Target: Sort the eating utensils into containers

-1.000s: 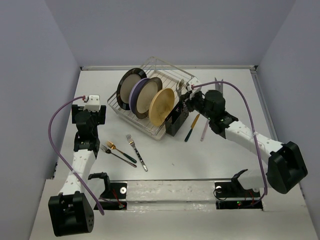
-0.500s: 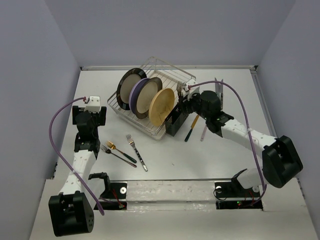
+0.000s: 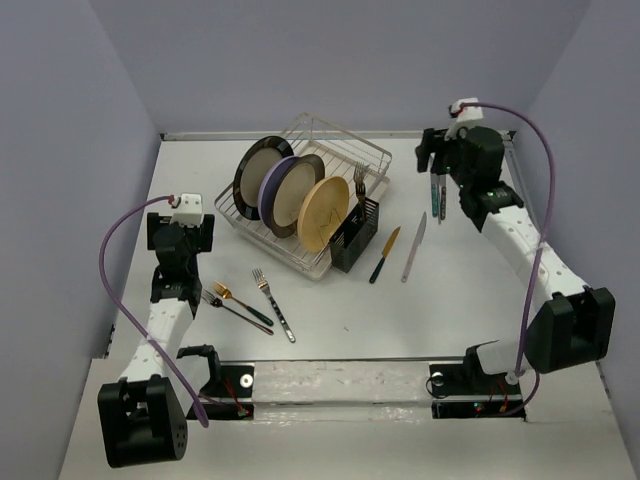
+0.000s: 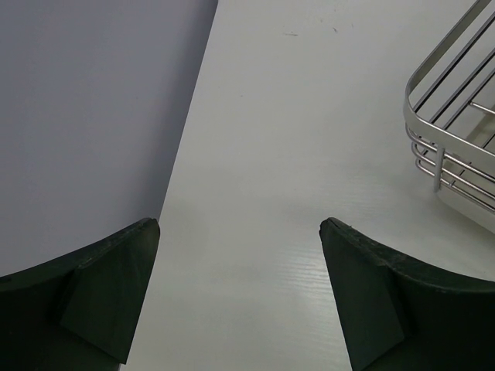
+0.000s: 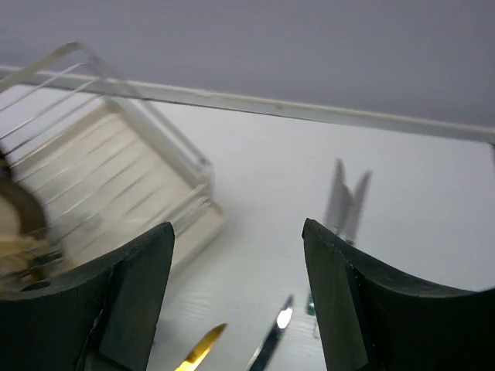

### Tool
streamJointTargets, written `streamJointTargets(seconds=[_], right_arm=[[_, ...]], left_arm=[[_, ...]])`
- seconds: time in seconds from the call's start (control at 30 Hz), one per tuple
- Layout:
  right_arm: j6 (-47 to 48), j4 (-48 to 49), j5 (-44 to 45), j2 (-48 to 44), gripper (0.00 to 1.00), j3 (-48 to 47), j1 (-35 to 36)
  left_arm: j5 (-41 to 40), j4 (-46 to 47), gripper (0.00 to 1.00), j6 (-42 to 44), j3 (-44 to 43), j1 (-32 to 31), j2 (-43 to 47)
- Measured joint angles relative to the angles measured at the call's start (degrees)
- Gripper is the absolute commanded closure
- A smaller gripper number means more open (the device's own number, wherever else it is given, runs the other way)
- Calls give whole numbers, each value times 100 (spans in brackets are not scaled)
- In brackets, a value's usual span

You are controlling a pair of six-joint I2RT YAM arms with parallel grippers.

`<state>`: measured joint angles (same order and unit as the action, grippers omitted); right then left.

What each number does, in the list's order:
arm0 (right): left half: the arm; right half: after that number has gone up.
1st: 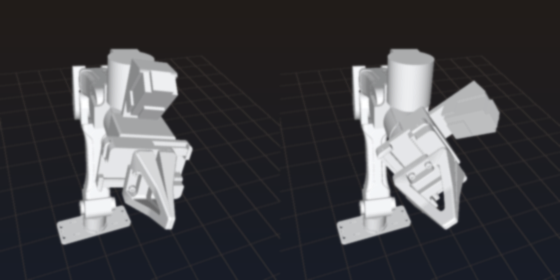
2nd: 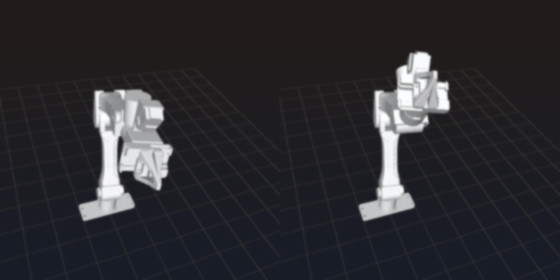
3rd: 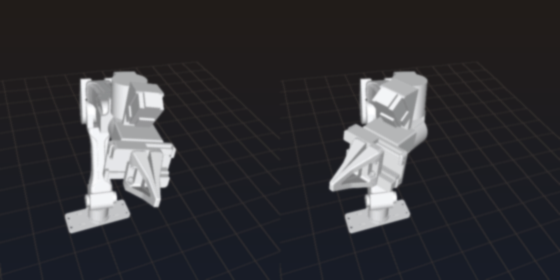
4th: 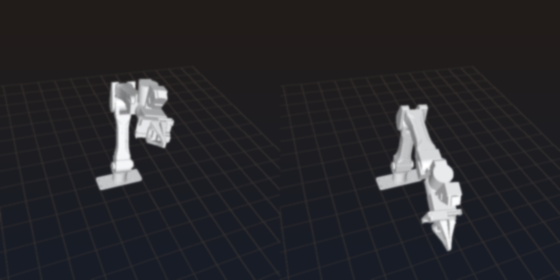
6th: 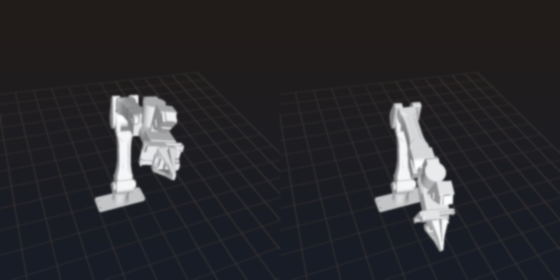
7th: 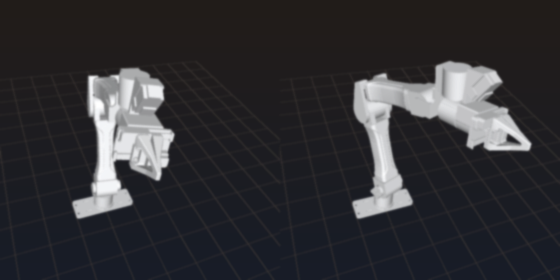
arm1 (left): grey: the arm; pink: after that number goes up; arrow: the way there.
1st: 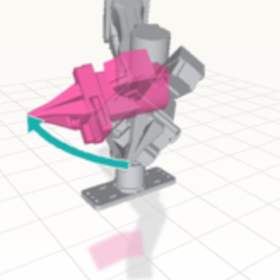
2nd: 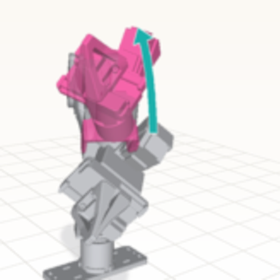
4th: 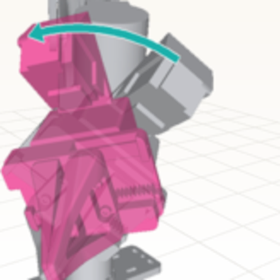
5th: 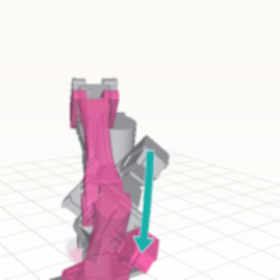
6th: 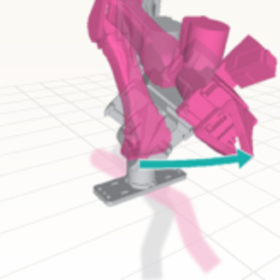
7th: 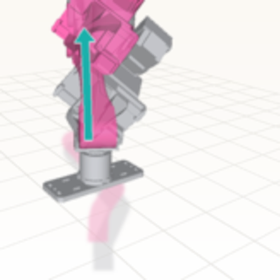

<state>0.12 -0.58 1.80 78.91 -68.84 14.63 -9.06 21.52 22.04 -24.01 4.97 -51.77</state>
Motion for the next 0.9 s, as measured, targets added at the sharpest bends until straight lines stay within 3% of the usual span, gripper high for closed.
streamJointTargets(seconds=[0.1,0.17,0.23,0.3,0.43,0.47,0.53,0.9], right_arm=[[-247,-323,66,358,24,-302,-798],[-341,-599,35,776,7,-525,-1069],[-450,-879,-157,1248,6,-730,-1174],[-470,-1161,-269,1849,13,-960,-1204],[-476,-1585,-323,2651,38,-1102,-1198],[-494,-1698,-271,2800,49,-1128,-1196],[-472,-1805,-168,2997,57,-1174,-1198],[-483,-2090,492,3825,57,-2122,-1335]], left_arm=[[0,68,1,-17,9,0,-50],[0,151,1,-28,39,0,-55],[-2,223,1,-28,98,0,-55],[-7,236,1,-28,140,0,-57],[-26,275,1,-26,170,0,-81],[-26,291,1,-26,173,0,-101],[-26,313,1,-24,181,0,-138],[-52,319,1,-22,188,0,-181]])
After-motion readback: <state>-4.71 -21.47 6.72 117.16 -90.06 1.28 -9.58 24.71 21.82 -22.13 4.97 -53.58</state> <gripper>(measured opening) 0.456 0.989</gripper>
